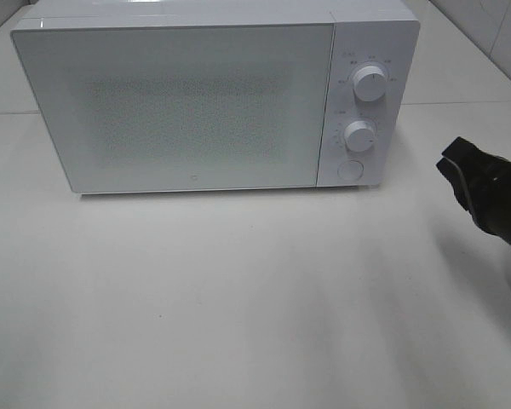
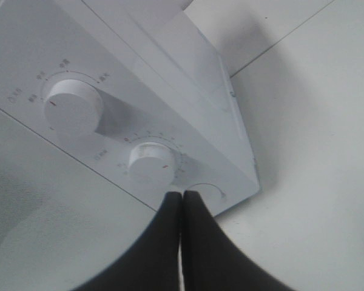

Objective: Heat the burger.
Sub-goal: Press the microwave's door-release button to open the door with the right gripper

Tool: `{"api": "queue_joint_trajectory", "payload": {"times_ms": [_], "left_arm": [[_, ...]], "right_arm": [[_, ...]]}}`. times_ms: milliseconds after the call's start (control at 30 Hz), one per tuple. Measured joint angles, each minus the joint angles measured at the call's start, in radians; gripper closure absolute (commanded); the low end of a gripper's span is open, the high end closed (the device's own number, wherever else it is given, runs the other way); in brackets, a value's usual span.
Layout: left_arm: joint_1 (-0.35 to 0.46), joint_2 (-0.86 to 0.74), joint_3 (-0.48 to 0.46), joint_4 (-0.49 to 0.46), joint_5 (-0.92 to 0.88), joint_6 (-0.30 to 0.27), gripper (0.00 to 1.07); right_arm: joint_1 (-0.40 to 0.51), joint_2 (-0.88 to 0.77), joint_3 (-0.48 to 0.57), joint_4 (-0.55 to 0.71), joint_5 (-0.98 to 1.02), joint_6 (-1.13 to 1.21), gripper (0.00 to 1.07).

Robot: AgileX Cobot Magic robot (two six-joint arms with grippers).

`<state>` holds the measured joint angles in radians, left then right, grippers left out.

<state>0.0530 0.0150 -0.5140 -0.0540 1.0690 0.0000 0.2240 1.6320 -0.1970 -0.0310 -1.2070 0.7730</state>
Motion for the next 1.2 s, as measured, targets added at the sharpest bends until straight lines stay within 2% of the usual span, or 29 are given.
{"api": "queue_joint_trajectory", "payload": {"times_ms": [267,333,433,700,767,1200], "left_arm": [[0.0,0.0,0.0,0.0,0.0,0.0,0.06],[0.0,0.0,0.0,0.0,0.0,0.0,0.06],[0.0,0.0,0.0,0.0,0.0,0.0,0.06],[0.0,0.0,0.0,0.0,0.0,0.0,0.06],[0.0,0.0,0.0,0.0,0.0,0.0,0.06],[0.0,0.0,0.0,0.0,0.0,0.0,0.06]], "right_arm": [[0.05,0.015,-0.033,0.019,-0.005,0.105,1.07],[0.088,0.067,-0.037,0.078,-0.005,0.179,1.07],[0.101,0.084,-0.045,0.095,-0.003,0.197,1.07],[0.184,0.195,-0.136,0.189,0.001,0.379,1.07],[0.205,0.24,-0.185,0.214,0.036,0.438,1.07],[0.211,0.309,-0.331,0.234,0.184,0.488,1.07]]}}
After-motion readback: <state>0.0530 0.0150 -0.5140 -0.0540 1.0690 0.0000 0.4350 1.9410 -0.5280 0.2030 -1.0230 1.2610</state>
